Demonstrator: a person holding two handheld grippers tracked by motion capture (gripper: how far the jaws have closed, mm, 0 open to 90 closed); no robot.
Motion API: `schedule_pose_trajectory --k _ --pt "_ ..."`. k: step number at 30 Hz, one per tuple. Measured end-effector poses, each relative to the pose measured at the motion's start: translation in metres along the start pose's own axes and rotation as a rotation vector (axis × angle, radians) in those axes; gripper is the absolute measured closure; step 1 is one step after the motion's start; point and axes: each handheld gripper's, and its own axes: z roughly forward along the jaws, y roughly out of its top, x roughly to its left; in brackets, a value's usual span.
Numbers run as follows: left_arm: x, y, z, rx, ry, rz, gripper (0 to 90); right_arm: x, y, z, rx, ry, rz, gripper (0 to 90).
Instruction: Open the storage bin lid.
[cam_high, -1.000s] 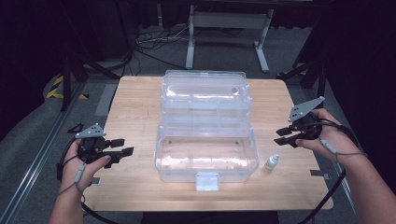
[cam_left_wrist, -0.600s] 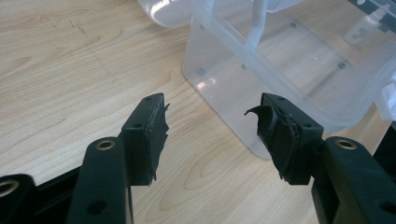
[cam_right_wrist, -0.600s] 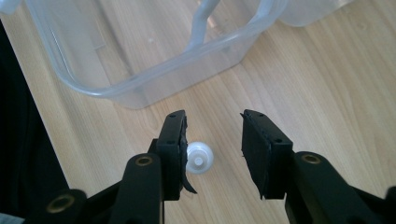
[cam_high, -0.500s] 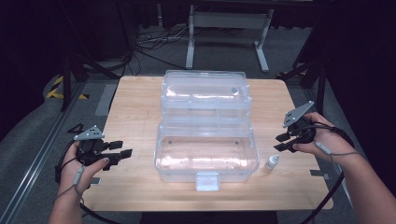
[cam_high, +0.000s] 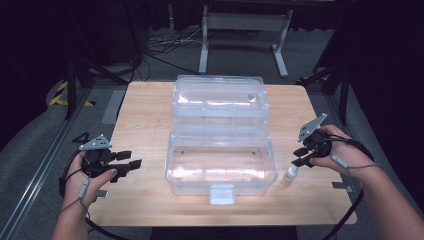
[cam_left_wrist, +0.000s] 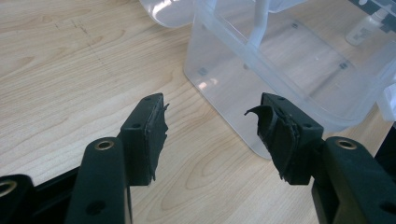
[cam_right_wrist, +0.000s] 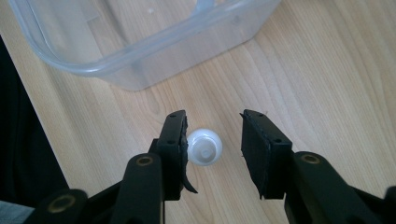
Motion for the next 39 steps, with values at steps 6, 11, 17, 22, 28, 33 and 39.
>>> schedule_pose_trajectory --k 6,11,17,22,28,33,39 --pt "0.000 0.000 0.000 0.000 0.001 0.000 42.3 0.000 -0.001 0.007 0.024 0.010 0.002 61.7" --pt "0.000 0.000 0.001 0.002 0.001 0.000 42.3 0.000 -0.003 0.016 0.055 0.015 0.000 62.0" --pt "0.000 0.000 0.001 0.002 0.001 -0.001 42.3 -0.001 -0.005 0.021 0.070 0.017 -0.001 62.4" --pt "0.000 0.000 0.001 0.002 0.000 0.001 42.2 -0.001 -0.007 0.026 0.094 0.023 -0.001 62.7" --pt "0.000 0.000 0.001 0.002 0.000 0.001 42.2 -0.001 -0.009 0.031 0.114 0.026 0.009 63.1" --pt "0.000 0.000 0.001 0.002 0.001 0.000 42.1 -0.001 -0.010 0.036 0.128 0.032 0.002 63.6" --pt "0.000 0.000 0.001 0.001 -0.001 -0.001 42.1 0.000 -0.010 0.040 0.151 0.027 -0.015 66.6"
